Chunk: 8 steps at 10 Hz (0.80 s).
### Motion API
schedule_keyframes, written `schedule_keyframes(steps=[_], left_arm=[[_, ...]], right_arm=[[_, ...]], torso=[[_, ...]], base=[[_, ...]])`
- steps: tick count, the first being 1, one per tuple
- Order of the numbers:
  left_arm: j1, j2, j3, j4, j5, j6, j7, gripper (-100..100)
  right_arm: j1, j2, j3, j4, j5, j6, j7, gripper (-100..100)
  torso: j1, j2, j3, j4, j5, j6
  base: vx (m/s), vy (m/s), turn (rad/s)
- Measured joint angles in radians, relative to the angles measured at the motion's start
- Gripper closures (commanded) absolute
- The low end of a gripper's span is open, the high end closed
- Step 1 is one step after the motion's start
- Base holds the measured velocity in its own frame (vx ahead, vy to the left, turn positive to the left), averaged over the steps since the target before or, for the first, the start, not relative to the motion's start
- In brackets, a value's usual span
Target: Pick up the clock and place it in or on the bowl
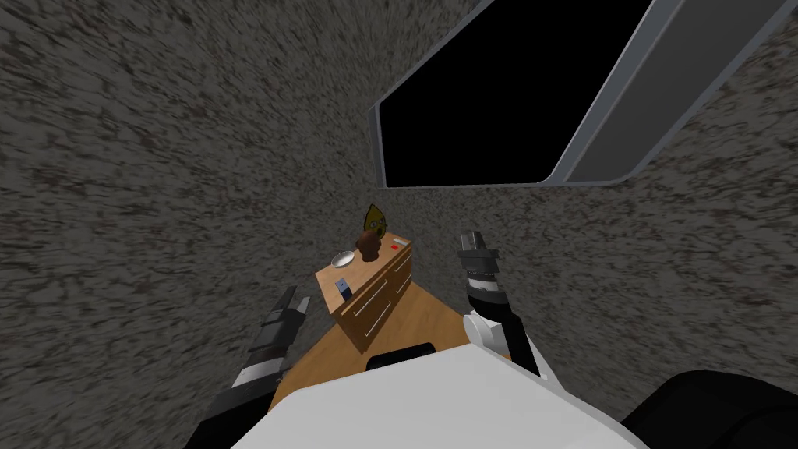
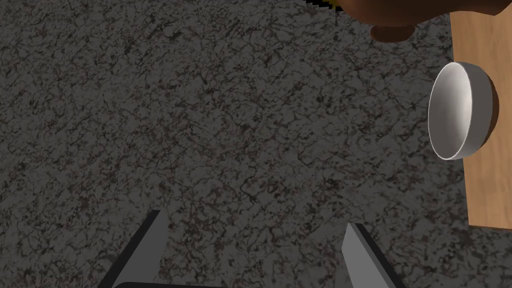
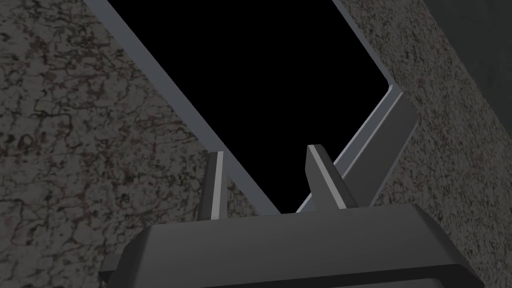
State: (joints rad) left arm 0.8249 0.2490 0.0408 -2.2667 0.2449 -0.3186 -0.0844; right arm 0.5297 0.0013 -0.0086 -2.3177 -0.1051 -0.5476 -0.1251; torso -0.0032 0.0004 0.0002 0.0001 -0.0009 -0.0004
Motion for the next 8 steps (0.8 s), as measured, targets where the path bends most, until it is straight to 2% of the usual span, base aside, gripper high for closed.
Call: schedule_keyframes(steps=[1,3,4,5,7,8], left_arm=[[0.024,0.015,-0.001,0.015,0.011,0.008,0.002,-100],[0.075,0.039,-0.005,0.028,0.034,0.038,0.004,-100],[0.100,0.055,-0.006,0.040,0.046,0.051,0.005,-100],[0.136,0.072,-0.011,0.048,0.060,0.068,0.003,-100],[0.197,0.111,0.002,0.056,0.089,0.095,0.013,-100],[0.206,0.115,0.000,0.060,0.095,0.109,0.012,-100]], right_arm=[[0.000,0.000,0.000,0.000,0.000,0.000,0.000,0],[0.000,0.000,0.000,0.000,0.000,0.000,0.000,0],[0.000,0.000,0.000,0.000,0.000,0.000,0.000,0],[0.000,0.000,0.000,0.000,0.000,0.000,0.000,0],[0.000,0.000,0.000,0.000,0.000,0.000,0.000,0],[0.000,0.000,0.000,0.000,0.000,0.000,0.000,0]], torso=[[0.000,-0.001,0.000,0.000,0.000,0.001],[-0.001,-0.001,0.000,0.000,0.000,0.000],[-0.001,-0.002,-0.001,0.000,0.000,0.000],[-0.002,-0.003,-0.002,-0.001,0.000,0.001],[-0.002,-0.002,-0.001,0.000,0.000,0.000],[0.000,-0.001,-0.001,0.000,0.000,0.000]], base=[[0.031,-0.098,-0.412],[0.044,-0.065,-0.169],[0.087,-0.085,-0.406],[0.069,-0.063,-0.124],[0.045,-0.067,-0.159],[0.058,-0.035,-0.282]])
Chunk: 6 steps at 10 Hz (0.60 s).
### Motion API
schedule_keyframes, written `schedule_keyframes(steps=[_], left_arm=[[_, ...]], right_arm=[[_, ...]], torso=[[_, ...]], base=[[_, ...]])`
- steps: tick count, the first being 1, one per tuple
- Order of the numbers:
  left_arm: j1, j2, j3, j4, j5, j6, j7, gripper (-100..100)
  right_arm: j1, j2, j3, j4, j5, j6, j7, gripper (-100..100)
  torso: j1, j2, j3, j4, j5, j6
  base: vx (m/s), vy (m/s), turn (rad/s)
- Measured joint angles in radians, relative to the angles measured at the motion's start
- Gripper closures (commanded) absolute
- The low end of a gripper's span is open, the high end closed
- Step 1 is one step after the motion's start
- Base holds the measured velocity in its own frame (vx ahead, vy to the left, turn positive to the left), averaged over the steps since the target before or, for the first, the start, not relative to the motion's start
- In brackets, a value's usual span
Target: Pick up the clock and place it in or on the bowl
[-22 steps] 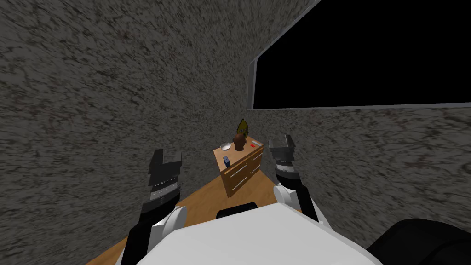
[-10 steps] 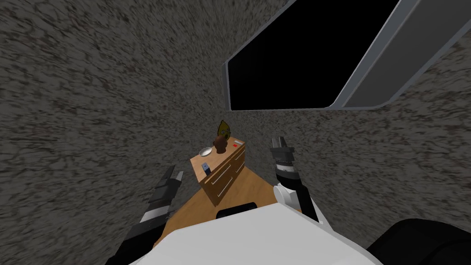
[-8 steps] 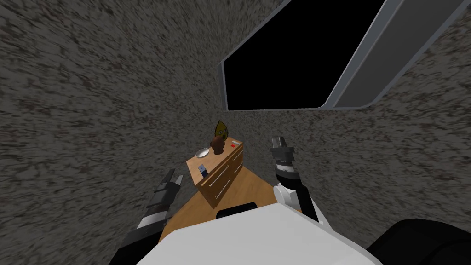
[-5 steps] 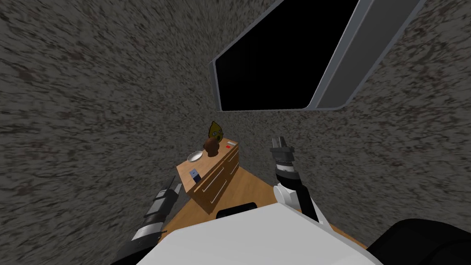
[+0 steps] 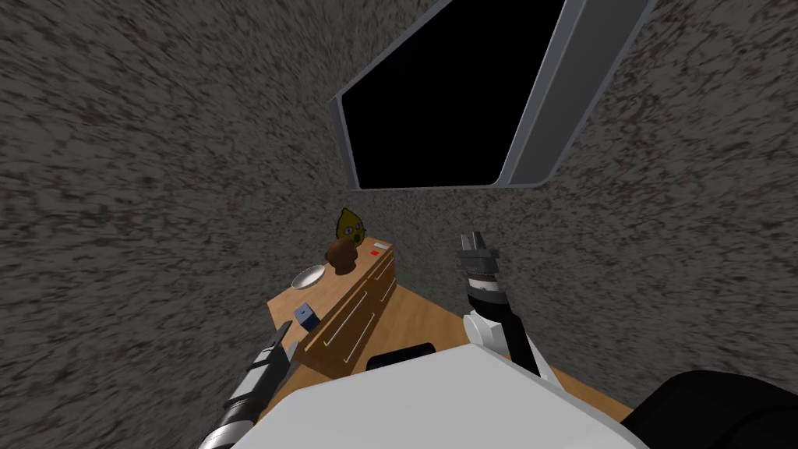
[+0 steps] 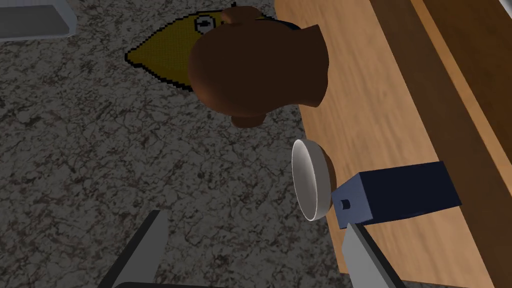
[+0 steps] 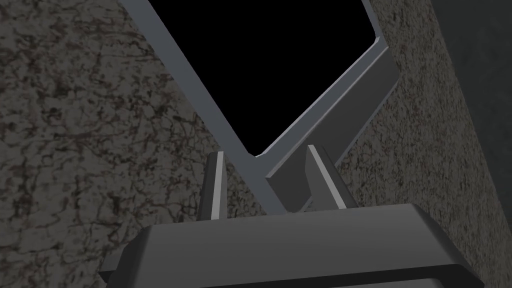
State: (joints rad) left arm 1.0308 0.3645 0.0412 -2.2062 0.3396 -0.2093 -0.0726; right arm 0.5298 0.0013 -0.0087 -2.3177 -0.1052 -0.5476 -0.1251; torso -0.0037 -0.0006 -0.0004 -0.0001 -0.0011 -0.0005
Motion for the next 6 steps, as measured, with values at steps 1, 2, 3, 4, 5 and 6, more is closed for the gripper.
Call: schedule_keyframes(steps=[1,2,3,4,5,6], left_arm=[[0.020,0.022,0.009,0.006,0.018,0.025,0.003,-100],[0.041,0.039,0.001,0.033,0.030,0.042,-0.001,-100],[0.067,0.055,0.003,0.039,0.040,0.048,-0.001,-100],[0.101,0.059,0.001,0.026,0.048,0.075,-0.007,-100],[0.143,0.090,0.001,0.049,0.066,0.080,-0.008,-100],[0.179,0.119,0.006,0.060,0.085,0.102,-0.008,-100]], right_arm=[[0.000,0.000,0.000,0.000,0.000,0.000,0.000,0],[0.000,0.000,0.000,0.000,0.000,0.000,0.000,0],[0.000,0.000,0.000,0.000,0.000,0.000,0.000,0],[0.000,0.000,0.000,0.000,0.000,0.000,0.000,0],[0.000,0.000,0.000,0.000,0.000,0.000,0.000,0],[0.000,0.000,0.000,0.000,0.000,0.000,0.000,0]], torso=[[0.001,-0.001,0.000,0.000,0.000,0.000],[0.001,-0.003,-0.002,-0.001,0.000,0.000],[0.000,-0.003,-0.002,-0.001,0.000,0.000],[0.000,-0.003,-0.002,-0.001,0.000,0.000],[-0.001,-0.004,-0.002,-0.001,0.000,0.000],[0.000,-0.007,-0.004,-0.002,0.000,0.000]], base=[[0.104,-0.042,-0.378],[0.091,-0.056,-0.135],[0.090,-0.051,-0.218],[0.125,-0.070,-0.359],[0.173,-0.059,-0.288],[0.112,-0.018,-0.100]])
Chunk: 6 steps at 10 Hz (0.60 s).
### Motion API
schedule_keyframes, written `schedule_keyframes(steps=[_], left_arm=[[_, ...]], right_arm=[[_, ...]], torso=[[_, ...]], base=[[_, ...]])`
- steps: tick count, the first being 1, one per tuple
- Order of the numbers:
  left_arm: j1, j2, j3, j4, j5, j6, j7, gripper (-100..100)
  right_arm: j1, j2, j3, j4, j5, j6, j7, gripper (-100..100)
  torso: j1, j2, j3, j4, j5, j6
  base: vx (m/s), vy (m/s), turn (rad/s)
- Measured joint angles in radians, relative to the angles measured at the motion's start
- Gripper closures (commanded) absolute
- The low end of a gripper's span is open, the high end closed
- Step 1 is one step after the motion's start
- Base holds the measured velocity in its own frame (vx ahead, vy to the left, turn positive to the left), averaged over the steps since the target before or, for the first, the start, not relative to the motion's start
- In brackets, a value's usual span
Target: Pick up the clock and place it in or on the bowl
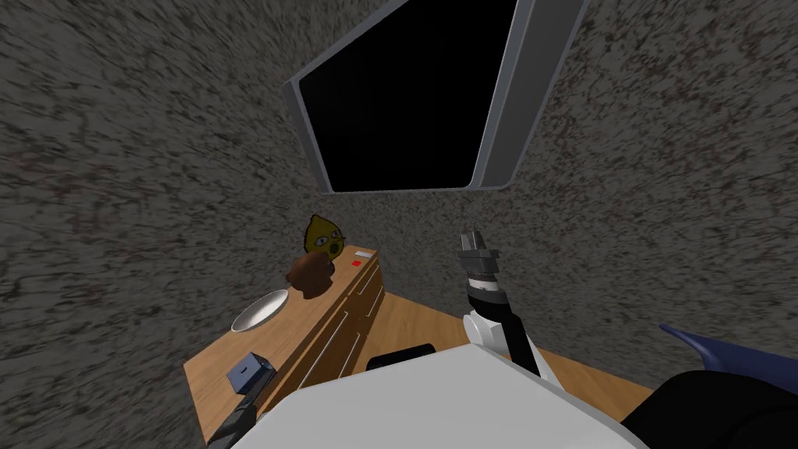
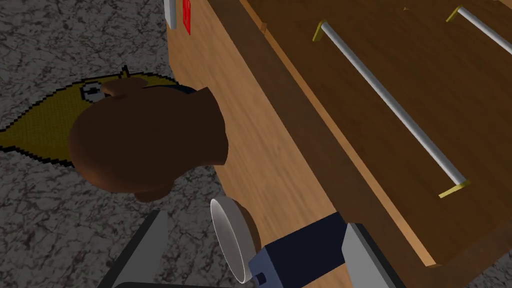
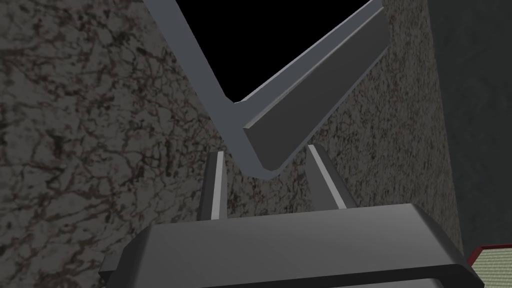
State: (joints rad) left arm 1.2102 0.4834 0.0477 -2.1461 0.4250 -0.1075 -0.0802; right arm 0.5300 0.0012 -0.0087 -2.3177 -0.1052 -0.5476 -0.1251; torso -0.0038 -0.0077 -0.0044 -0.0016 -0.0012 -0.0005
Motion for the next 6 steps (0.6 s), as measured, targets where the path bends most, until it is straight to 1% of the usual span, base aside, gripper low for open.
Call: schedule_keyframes(steps=[1,2,3,4,5,6], left_arm=[[0.023,0.013,0.000,0.010,0.008,0.013,-0.002,-100],[0.058,0.023,0.005,0.002,0.017,0.041,-0.007,-100],[0.060,0.034,0.002,0.022,0.023,0.052,-0.011,-100],[0.094,0.061,0.004,0.037,0.037,0.052,-0.010,-100],[0.130,0.104,0.008,0.067,0.058,0.051,-0.006,-100],[0.148,0.119,0.006,0.087,0.067,0.076,-0.015,-100]], right_arm=[[0.000,0.000,0.000,0.000,0.000,0.000,0.000,0],[0.000,0.000,0.000,0.000,0.000,0.000,0.000,0],[0.000,0.000,0.000,0.000,0.000,0.000,0.000,0],[0.000,0.000,0.000,0.000,0.000,0.000,0.000,0],[0.000,0.000,0.000,0.000,0.000,0.000,0.000,0],[0.000,0.000,0.000,0.000,0.000,0.000,0.000,0]], torso=[[0.002,0.002,0.001,0.000,0.000,-0.001],[0.002,0.004,0.002,0.001,0.000,0.000],[0.002,0.006,0.003,0.001,0.001,0.000],[0.002,0.005,0.003,0.001,0.000,0.000],[0.003,0.002,0.001,0.000,0.001,0.000],[0.003,-0.001,0.000,0.000,0.001,0.000]], base=[[0.082,-0.021,-0.190],[0.062,-0.013,-0.117],[0.094,-0.016,-0.169],[0.150,-0.009,-0.245],[0.186,-0.006,-0.271],[0.187,0.003,-0.242]])
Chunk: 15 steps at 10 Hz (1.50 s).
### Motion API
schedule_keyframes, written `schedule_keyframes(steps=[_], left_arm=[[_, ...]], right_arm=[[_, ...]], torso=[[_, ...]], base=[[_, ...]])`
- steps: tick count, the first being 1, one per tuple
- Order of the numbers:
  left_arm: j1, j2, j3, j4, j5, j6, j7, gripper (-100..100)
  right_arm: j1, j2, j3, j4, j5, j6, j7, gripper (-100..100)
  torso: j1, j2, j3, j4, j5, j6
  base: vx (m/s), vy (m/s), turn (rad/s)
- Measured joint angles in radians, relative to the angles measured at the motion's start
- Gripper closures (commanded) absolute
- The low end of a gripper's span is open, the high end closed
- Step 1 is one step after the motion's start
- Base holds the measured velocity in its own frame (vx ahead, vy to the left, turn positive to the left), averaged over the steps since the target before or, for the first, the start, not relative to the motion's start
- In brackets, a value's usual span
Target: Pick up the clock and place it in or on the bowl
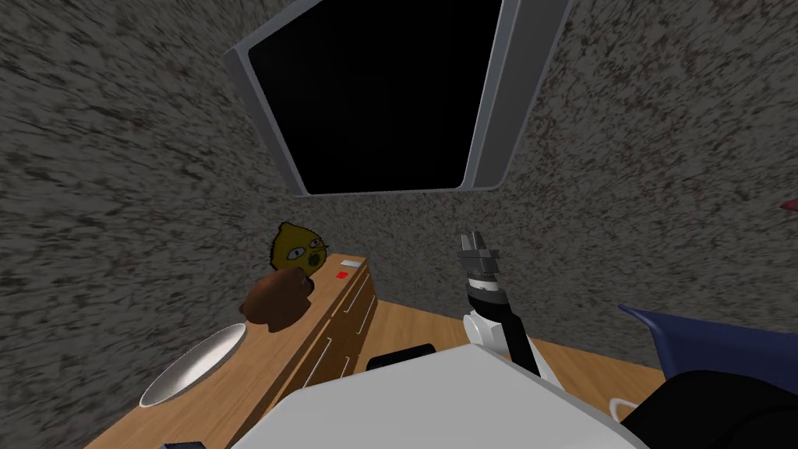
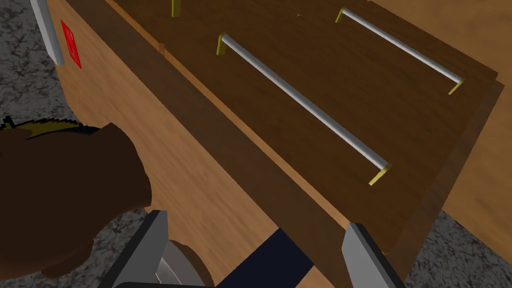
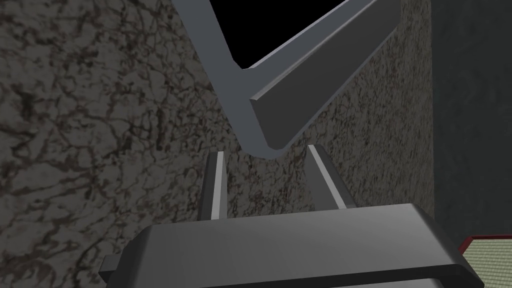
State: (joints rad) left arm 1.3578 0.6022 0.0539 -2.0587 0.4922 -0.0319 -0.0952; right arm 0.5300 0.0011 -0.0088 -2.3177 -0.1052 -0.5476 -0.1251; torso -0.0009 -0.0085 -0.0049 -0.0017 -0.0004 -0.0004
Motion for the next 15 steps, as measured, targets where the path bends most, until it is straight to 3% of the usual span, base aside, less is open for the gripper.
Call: schedule_keyframes(steps=[1,3,6,8,10,11,12,15], left_arm=[[0.031,0.031,0.007,0.009,0.017,0.027,-0.006,-100],[0.081,0.057,0.002,0.028,0.027,0.035,-0.018,-100],[0.154,0.141,0.018,0.069,0.065,0.088,-0.034,-100],[0.221,0.199,0.022,0.098,0.087,0.093,-0.047,-100],[0.228,0.220,0.011,0.134,0.091,0.099,-0.061,-100],[0.251,0.253,0.013,0.155,0.102,0.108,-0.069,-100],[0.282,0.260,0.024,0.145,0.100,0.132,-0.083,-100],[0.297,0.295,0.013,0.188,0.109,0.133,-0.100,-100]], right_arm=[[0.000,0.000,0.000,0.000,0.000,0.000,0.000,0],[0.000,0.000,0.000,0.000,0.000,0.000,0.000,0],[0.000,0.000,0.000,0.000,0.000,0.000,0.000,0],[0.000,0.000,0.000,0.000,0.000,0.000,0.000,0],[0.000,0.000,0.000,0.000,0.000,0.000,0.000,0],[0.000,0.000,0.000,0.000,0.000,0.000,0.000,0],[0.000,0.000,0.000,0.000,0.000,0.000,0.000,0],[0.000,0.000,0.000,0.000,0.000,0.000,0.000,0]], torso=[[0.000,-0.001,-0.001,0.000,0.000,0.000],[0.000,0.005,0.003,0.001,0.000,0.000],[0.002,-0.001,-0.001,0.000,0.001,0.000],[0.002,0.000,0.000,0.000,0.000,0.000],[0.000,0.005,0.003,0.001,0.000,-0.001],[0.003,0.003,0.002,0.001,0.000,0.000],[0.004,0.000,0.000,0.000,0.001,-0.001],[0.000,0.006,0.003,0.001,0.000,-0.001]], base=[[0.106,0.003,-0.078],[0.104,0.028,-0.159],[0.184,0.047,-0.136],[0.124,0.048,-0.064],[0.102,0.046,-0.080],[0.177,0.089,-0.074],[0.115,0.050,-0.008],[0.074,0.033,-0.026]])
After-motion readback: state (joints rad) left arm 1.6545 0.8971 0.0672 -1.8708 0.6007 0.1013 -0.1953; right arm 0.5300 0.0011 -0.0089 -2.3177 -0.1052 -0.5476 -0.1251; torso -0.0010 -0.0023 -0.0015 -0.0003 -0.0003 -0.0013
